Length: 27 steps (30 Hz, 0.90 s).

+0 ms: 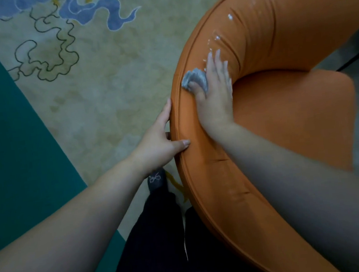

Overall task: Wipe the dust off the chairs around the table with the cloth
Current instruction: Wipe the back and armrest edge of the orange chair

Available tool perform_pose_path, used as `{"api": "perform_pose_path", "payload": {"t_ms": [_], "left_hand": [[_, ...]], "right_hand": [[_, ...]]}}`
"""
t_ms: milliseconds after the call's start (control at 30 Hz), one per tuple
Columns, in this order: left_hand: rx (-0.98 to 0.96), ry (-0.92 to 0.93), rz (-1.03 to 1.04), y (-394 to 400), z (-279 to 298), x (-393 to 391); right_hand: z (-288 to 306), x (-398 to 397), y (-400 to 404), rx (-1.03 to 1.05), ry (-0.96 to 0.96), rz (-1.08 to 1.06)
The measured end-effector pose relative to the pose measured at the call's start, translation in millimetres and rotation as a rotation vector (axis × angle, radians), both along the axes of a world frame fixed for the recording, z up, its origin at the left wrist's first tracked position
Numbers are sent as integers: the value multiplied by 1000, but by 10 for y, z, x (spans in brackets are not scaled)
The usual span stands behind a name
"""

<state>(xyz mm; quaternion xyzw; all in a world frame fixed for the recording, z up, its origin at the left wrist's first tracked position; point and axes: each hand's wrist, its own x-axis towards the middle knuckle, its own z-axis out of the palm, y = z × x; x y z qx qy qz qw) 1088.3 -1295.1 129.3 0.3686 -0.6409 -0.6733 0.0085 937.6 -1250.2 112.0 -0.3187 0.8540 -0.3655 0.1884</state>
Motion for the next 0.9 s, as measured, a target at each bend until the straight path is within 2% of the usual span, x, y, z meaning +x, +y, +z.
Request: {"api": "perform_pose_path", "payload": {"t_ms": [133,367,500,633,800,900], "left_hand": [[19,-43,-57,-195,7,-128],[-41,-106,-247,-651,15,-445],[-22,-124,-304,-769,3,-542],[-5,-138,-357,-849,-16,-624],[-18,-130,-390,-876,-50,-637],[-65,-80,-268,-880,-36,-698]], "right_hand": [[-71,319,413,-114,-91,9],[-117,-91,-97,-94,-26,-103],[-154,98,174,-178,-115,-141],[-177,104,165,-149,-109,-131],[-151,-78,-36,-208,-109,-289],[-175,12,105,-278,-130,-498]]}}
